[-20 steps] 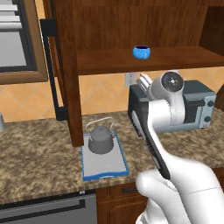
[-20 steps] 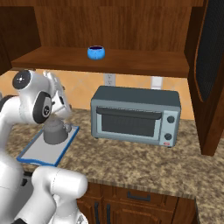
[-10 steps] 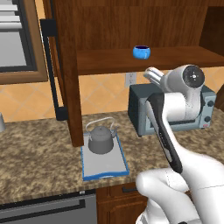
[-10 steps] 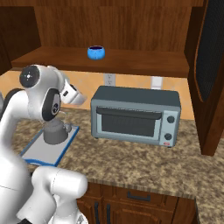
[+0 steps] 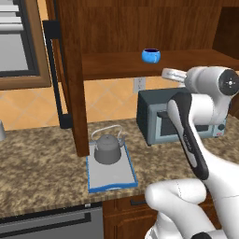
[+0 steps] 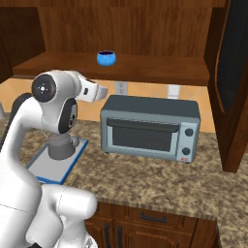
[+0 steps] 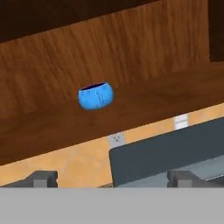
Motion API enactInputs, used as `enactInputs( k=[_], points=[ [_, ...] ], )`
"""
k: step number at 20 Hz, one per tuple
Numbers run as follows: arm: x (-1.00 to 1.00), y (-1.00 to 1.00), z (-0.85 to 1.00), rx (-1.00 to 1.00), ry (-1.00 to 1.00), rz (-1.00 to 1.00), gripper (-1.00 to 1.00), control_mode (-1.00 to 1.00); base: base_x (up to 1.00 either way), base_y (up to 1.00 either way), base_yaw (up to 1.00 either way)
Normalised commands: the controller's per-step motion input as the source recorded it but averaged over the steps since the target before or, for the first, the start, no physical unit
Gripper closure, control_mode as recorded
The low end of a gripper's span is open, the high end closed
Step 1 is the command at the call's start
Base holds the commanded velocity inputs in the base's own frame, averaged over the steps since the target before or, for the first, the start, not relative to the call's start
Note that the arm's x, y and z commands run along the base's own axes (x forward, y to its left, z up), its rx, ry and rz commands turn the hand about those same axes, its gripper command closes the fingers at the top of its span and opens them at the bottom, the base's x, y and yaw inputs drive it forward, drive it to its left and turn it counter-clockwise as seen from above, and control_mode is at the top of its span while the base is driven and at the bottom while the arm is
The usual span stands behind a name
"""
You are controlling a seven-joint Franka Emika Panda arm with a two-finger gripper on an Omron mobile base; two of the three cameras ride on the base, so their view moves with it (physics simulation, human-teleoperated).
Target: Pick the kettle from the counter and place it on the tray. Then pick the mug from the cabinet and place it on the tray. Then close the cabinet doors.
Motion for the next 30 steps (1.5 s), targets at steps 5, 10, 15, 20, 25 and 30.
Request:
enactInputs(
  k=[5,10,15,20,25,30],
  points=[
    [-0.01,0.0,0.32,-0.15,-0.23,0.01,-1.0,-1.0,0.0,0.0,0.0],
    [-0.11,0.0,0.46,-0.12,-0.19,0.0,-1.0,-1.0,0.0,0.0,0.0],
    [-0.02,0.0,0.52,-0.04,0.0,0.0,-1.0,-1.0,0.0,0.0,0.0],
    [0.0,0.0,0.04,0.0,0.1,0.0,-1.0,-1.0,0.0,0.0,0.0],
    [0.38,0.03,0.0,-0.01,0.1,0.0,-1.0,-1.0,0.0,0.0,0.0],
    [0.76,0.07,0.0,0.0,0.21,0.05,-1.0,-1.0,0.0,0.0,0.0]
  ],
)
